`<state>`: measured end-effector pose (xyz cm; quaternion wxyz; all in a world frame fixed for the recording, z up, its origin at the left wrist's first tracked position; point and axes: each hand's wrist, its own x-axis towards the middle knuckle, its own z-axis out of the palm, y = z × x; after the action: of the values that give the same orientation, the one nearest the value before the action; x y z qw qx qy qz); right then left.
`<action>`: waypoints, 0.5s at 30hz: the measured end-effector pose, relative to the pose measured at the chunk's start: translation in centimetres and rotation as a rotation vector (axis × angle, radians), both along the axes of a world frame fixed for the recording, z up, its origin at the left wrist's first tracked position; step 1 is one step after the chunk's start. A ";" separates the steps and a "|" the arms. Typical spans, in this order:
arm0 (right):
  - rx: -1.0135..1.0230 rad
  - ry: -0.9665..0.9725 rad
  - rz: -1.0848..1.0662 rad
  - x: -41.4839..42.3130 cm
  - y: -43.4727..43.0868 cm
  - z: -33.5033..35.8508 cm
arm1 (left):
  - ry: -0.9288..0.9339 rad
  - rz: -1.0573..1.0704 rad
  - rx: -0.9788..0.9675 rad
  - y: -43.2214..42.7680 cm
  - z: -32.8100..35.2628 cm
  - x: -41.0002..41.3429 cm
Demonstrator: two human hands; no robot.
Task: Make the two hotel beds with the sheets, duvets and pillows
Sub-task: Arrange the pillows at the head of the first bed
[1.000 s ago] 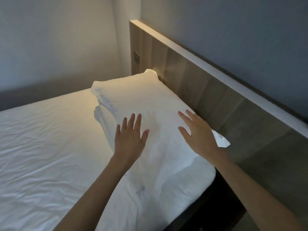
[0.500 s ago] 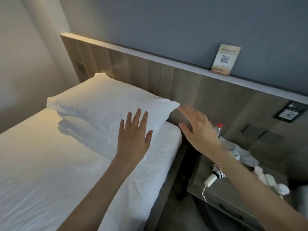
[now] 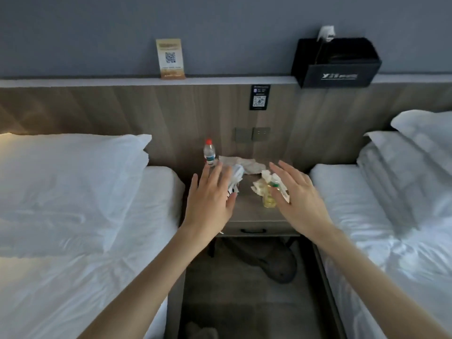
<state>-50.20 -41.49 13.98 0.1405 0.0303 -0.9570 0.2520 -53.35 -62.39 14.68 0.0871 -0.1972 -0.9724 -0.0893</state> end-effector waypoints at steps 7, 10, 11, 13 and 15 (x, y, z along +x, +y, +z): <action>0.024 -0.101 -0.187 12.1 14.2 -1.8 | -0.052 -0.195 -0.038 15.9 -2.4 7.0; 0.002 -0.148 -0.307 17.6 19.4 -2.1 | -0.074 -0.298 -0.045 22.2 -3.1 9.9; -0.002 -0.157 -0.348 19.3 21.0 -2.3 | -0.090 -0.333 -0.047 24.1 -3.3 10.7; -0.014 -0.168 -0.439 22.6 23.6 -2.6 | -0.126 -0.413 -0.050 27.8 -3.8 12.3; -0.023 -0.192 -0.526 25.7 25.6 -3.0 | -0.162 -0.496 -0.063 31.0 -4.4 13.5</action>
<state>-24.52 -15.84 10.95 0.1101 -0.2446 -0.9380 0.2195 -39.85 -31.35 10.27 -0.0217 -0.4242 -0.9005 -0.0933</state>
